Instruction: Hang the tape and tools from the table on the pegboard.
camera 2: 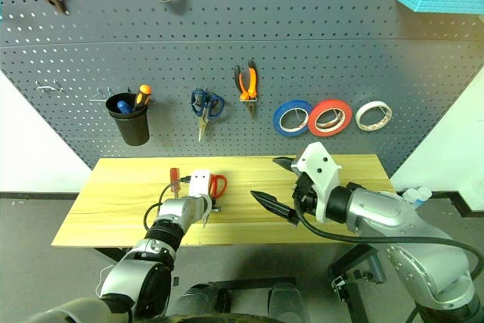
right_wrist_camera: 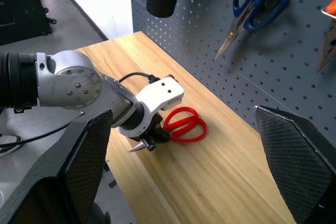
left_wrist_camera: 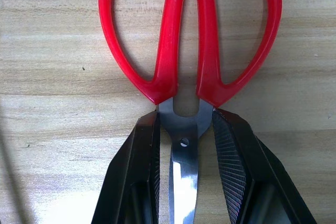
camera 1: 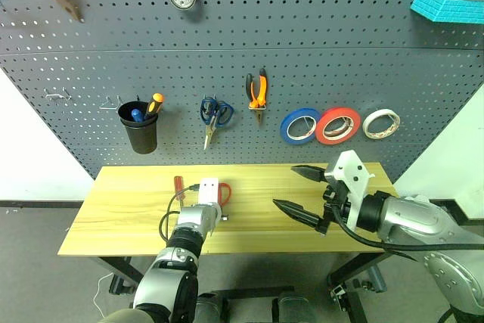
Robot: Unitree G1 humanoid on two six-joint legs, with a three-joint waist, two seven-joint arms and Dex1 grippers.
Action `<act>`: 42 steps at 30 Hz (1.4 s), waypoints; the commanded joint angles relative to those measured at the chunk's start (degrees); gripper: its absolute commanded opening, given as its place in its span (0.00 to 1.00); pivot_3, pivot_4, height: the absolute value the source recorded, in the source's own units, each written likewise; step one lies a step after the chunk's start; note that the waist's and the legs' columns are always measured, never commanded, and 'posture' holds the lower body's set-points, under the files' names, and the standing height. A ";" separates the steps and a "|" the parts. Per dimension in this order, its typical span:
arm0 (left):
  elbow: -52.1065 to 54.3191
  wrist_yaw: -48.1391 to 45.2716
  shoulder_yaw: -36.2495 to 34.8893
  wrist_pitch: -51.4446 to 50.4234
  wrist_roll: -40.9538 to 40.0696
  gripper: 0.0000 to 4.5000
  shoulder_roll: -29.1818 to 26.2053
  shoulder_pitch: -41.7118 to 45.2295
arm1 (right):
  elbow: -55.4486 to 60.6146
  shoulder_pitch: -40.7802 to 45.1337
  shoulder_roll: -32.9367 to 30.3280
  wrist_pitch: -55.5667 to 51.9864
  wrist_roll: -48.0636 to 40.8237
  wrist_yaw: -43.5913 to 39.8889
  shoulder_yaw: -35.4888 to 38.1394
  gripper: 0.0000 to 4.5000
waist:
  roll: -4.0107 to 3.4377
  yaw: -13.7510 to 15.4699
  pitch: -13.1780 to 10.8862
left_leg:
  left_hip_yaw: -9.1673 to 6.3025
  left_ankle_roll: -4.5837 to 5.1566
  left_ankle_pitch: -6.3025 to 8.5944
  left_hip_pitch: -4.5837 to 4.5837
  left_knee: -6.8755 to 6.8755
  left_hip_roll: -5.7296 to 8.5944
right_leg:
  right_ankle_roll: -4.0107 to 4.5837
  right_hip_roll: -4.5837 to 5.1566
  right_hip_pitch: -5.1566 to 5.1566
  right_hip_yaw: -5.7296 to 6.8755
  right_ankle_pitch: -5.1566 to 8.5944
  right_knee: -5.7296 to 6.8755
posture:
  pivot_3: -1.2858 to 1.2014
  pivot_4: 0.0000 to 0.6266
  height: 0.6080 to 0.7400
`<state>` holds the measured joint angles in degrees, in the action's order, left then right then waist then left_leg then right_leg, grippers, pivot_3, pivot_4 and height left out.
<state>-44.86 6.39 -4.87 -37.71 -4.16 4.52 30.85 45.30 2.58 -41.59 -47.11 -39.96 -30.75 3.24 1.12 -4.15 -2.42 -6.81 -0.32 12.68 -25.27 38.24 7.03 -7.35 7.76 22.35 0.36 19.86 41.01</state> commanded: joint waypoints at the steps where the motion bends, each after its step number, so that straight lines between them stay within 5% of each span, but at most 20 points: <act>1: 1.92 -1.08 1.76 0.85 1.13 0.25 -0.23 -0.24 | 0.43 1.38 0.21 1.58 0.66 -0.21 0.08 1.00 | 0.00 -0.01 0.00 | 0.00 0.00 0.00 0.00 0.00 0.00 | 0.00 0.00 0.00 0.00 0.00 0.00 | 0.43 0.00 0.55; 29: 29.68 -9.67 19.07 4.39 10.99 0.25 -6.17 -15.19 | -4.63 3.18 -2.15 6.20 4.35 -6.28 1.43 1.00 | 0.00 0.02 0.00 | 0.02 0.00 0.05 -0.03 0.00 0.00 | 0.01 0.03 0.03 -0.01 0.01 -0.04 | 0.44 0.00 0.55; 42: 38.52 -12.69 26.07 18.64 16.14 0.25 -9.86 -17.55 | -7.68 5.72 -2.07 8.30 6.47 -8.19 1.19 1.00 | -0.01 0.12 0.00 | 0.02 0.02 0.06 -0.05 -0.01 0.00 | 0.02 0.05 0.03 -0.01 0.01 -0.09 | 0.44 0.00 0.55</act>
<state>-8.75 -6.01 20.53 -22.02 10.80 -5.10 13.02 37.27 7.07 -43.41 -40.37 -33.82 -38.68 3.47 1.12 -4.03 -2.42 -6.78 -0.29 12.74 -25.32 38.24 7.03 -7.33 7.81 22.38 0.35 19.87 40.92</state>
